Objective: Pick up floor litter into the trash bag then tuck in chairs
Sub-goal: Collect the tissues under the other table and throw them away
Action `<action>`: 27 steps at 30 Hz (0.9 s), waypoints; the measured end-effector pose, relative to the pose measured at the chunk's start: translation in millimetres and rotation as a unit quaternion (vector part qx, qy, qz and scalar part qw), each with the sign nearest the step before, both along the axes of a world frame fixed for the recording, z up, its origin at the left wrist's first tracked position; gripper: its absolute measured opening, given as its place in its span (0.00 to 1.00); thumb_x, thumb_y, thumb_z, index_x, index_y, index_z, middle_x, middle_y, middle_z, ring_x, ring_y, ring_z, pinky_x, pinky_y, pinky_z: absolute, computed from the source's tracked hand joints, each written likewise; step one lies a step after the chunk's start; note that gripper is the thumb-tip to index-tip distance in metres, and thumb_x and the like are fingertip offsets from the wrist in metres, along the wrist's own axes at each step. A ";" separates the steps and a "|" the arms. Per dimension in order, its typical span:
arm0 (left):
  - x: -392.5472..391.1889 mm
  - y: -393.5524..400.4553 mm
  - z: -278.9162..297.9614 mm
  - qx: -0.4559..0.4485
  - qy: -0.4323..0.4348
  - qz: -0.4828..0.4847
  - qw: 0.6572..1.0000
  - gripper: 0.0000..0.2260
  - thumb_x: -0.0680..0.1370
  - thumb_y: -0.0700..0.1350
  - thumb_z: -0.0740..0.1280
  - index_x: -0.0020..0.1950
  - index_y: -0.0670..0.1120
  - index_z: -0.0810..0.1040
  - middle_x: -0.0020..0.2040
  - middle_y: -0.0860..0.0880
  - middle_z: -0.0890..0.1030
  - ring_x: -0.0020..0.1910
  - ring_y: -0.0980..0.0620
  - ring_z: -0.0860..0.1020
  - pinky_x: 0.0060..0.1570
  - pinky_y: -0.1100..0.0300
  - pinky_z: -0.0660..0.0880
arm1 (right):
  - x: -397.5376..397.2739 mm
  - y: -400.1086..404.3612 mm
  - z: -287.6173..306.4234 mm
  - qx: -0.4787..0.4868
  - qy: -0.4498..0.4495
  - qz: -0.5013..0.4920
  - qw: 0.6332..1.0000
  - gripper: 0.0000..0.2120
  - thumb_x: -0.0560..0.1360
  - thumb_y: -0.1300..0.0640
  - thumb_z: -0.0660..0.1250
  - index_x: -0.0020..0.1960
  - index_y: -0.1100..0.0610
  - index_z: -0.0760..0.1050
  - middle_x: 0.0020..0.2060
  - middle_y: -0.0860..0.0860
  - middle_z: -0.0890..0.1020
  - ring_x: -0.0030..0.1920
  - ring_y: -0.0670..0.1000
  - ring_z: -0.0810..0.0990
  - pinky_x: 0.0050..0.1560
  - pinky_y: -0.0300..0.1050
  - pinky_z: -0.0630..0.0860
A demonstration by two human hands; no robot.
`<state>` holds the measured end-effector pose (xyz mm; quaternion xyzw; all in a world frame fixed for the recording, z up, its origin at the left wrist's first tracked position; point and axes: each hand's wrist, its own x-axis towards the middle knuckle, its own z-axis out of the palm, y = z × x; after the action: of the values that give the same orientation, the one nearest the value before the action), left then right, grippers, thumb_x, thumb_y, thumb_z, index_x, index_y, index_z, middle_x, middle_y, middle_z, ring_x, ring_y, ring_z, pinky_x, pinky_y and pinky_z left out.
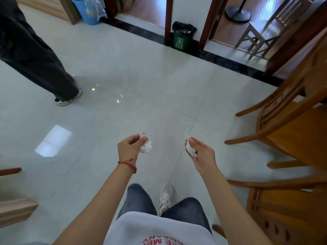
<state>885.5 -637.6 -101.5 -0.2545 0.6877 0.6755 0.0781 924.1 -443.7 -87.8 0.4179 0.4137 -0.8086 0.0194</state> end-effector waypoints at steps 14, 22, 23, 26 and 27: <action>-269.3 26.2 -4.9 -0.006 0.007 -0.038 0.999 0.07 0.69 0.35 0.72 0.47 0.40 0.82 0.28 0.60 0.81 0.31 0.63 0.78 0.40 0.64 0.76 | -253.5 18.9 -9.0 0.014 -0.009 -0.023 1.000 0.05 0.71 0.69 0.67 0.47 0.65 0.79 0.39 0.55 0.81 0.42 0.52 0.79 0.58 0.49 0.74; -420.4 29.3 5.8 0.002 0.016 -0.065 0.998 0.06 0.70 0.36 0.71 0.46 0.40 0.81 0.29 0.59 0.82 0.31 0.64 0.79 0.37 0.68 0.76 | -382.0 34.9 -3.0 0.010 -0.014 -0.060 0.998 0.08 0.72 0.69 0.66 0.51 0.67 0.77 0.35 0.54 0.80 0.40 0.51 0.78 0.60 0.47 0.72; -435.0 33.0 5.7 0.008 0.017 -0.066 0.998 0.06 0.70 0.35 0.71 0.46 0.40 0.81 0.30 0.59 0.82 0.32 0.64 0.79 0.37 0.68 0.77 | -394.9 38.9 -3.1 0.009 -0.015 -0.064 0.998 0.08 0.72 0.69 0.66 0.50 0.67 0.78 0.34 0.54 0.80 0.39 0.51 0.78 0.59 0.48 0.71; -479.1 50.8 2.6 0.018 0.016 -0.072 0.997 0.06 0.71 0.35 0.70 0.46 0.39 0.81 0.29 0.59 0.82 0.32 0.64 0.79 0.36 0.68 0.77 | -438.6 53.0 -5.1 0.017 -0.024 -0.077 0.997 0.08 0.71 0.69 0.67 0.50 0.67 0.78 0.38 0.55 0.81 0.41 0.52 0.78 0.60 0.48 0.71; -493.9 58.2 1.8 0.021 0.016 -0.074 0.997 0.06 0.71 0.34 0.70 0.47 0.39 0.80 0.29 0.59 0.82 0.31 0.64 0.79 0.35 0.69 0.77 | -454.4 58.5 -6.1 0.018 -0.026 -0.079 0.996 0.08 0.71 0.69 0.67 0.50 0.67 0.78 0.38 0.55 0.81 0.41 0.52 0.78 0.59 0.48 0.72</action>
<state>391.6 -579.4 -99.7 -0.1903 0.6915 0.6862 0.1216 469.7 -385.1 -93.9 0.4707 0.3935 -0.7886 -0.0413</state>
